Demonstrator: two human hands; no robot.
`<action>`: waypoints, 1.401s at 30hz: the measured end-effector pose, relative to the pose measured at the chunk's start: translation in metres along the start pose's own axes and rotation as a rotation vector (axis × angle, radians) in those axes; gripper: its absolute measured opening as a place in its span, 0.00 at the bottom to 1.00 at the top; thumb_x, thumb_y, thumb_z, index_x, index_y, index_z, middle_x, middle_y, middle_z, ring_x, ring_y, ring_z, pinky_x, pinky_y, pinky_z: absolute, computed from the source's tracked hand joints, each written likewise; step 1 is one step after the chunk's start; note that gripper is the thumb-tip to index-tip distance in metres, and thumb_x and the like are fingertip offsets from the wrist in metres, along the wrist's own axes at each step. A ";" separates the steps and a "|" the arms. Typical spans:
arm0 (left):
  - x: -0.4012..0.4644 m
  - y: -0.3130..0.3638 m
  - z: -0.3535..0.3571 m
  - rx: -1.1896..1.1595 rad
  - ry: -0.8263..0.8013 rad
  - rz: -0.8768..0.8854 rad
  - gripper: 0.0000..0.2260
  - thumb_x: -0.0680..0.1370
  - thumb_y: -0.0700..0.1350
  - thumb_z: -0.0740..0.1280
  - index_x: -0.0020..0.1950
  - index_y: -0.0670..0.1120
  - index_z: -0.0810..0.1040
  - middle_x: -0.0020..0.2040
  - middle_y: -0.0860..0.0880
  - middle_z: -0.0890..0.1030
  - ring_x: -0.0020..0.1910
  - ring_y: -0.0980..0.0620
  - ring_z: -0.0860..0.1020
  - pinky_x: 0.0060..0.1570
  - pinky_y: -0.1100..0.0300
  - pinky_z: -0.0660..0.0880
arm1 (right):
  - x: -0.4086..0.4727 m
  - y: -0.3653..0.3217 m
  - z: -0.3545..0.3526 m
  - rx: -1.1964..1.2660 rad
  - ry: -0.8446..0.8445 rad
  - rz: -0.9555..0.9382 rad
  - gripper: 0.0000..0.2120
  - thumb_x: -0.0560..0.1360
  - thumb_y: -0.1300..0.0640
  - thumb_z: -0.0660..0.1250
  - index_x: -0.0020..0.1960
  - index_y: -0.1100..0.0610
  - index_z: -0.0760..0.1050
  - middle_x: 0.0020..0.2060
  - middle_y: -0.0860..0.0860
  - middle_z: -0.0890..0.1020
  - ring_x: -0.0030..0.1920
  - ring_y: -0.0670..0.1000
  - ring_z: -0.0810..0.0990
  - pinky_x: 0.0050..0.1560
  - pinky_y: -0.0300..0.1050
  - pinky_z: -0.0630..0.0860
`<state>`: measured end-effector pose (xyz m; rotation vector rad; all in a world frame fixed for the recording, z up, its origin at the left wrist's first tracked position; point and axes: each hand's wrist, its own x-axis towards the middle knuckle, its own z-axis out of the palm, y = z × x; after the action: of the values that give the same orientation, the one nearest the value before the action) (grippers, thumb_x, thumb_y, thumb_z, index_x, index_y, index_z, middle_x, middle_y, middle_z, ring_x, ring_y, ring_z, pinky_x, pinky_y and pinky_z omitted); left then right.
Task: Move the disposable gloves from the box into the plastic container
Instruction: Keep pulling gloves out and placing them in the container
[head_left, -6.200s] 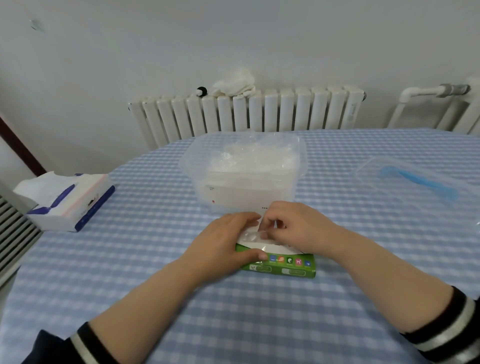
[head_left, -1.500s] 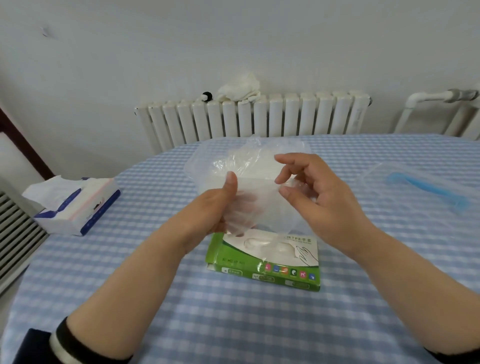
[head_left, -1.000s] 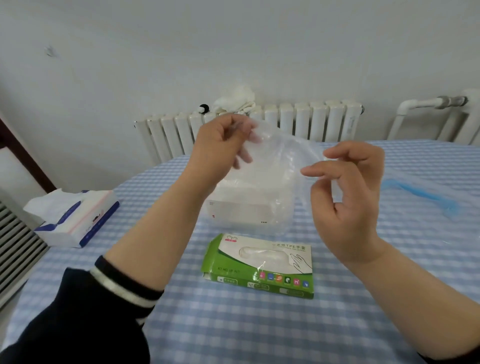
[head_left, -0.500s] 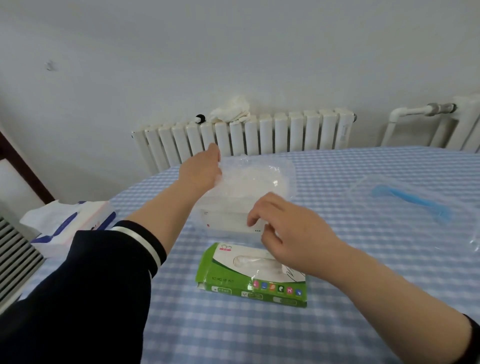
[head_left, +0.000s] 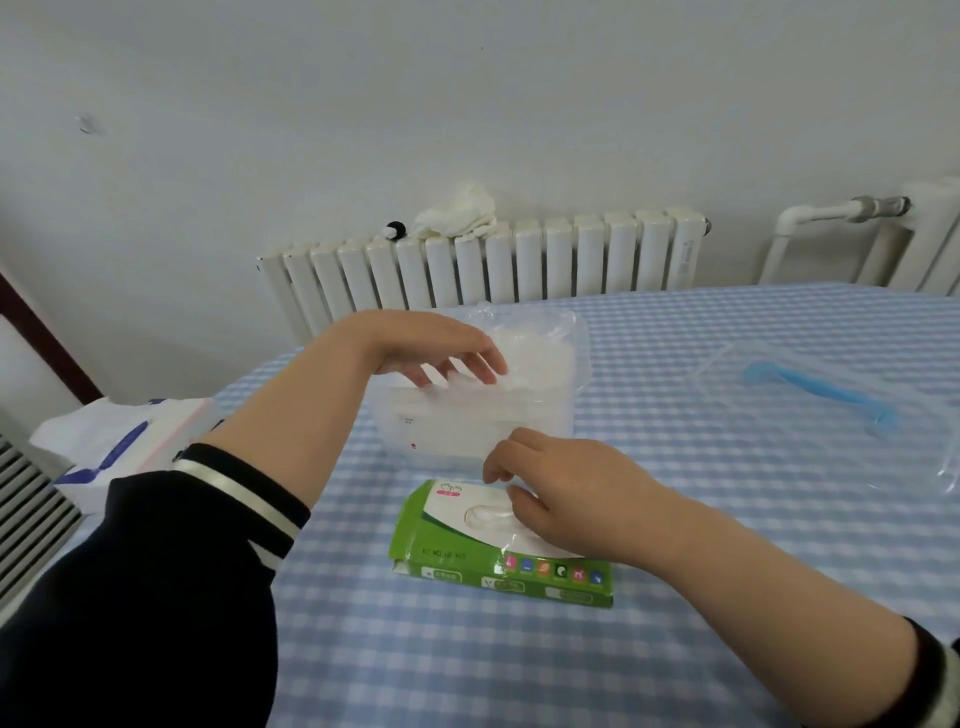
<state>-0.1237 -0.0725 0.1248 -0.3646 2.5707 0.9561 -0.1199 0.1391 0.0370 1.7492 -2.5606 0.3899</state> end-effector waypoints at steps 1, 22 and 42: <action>0.002 0.000 0.004 0.000 -0.039 -0.007 0.16 0.83 0.56 0.54 0.60 0.56 0.80 0.60 0.57 0.80 0.60 0.52 0.77 0.58 0.54 0.76 | 0.000 0.000 0.001 0.008 -0.019 0.001 0.14 0.81 0.54 0.55 0.65 0.46 0.68 0.62 0.42 0.73 0.50 0.48 0.77 0.44 0.43 0.71; -0.025 -0.061 0.120 0.333 1.137 0.953 0.15 0.82 0.49 0.58 0.50 0.41 0.80 0.45 0.46 0.80 0.44 0.50 0.76 0.43 0.59 0.73 | 0.010 0.027 0.031 0.394 -0.182 0.077 0.06 0.77 0.46 0.67 0.53 0.37 0.77 0.48 0.34 0.69 0.42 0.29 0.69 0.42 0.32 0.63; -0.030 -0.095 0.158 0.263 0.516 0.401 0.33 0.70 0.71 0.64 0.68 0.53 0.68 0.60 0.61 0.72 0.58 0.61 0.67 0.59 0.65 0.61 | 0.012 0.021 0.031 0.217 -0.125 0.054 0.05 0.77 0.48 0.66 0.45 0.48 0.77 0.49 0.41 0.70 0.41 0.41 0.72 0.44 0.40 0.69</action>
<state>-0.0225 -0.0334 -0.0278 -0.0135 3.2822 0.6911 -0.1398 0.1285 0.0050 1.8280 -2.7502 0.6001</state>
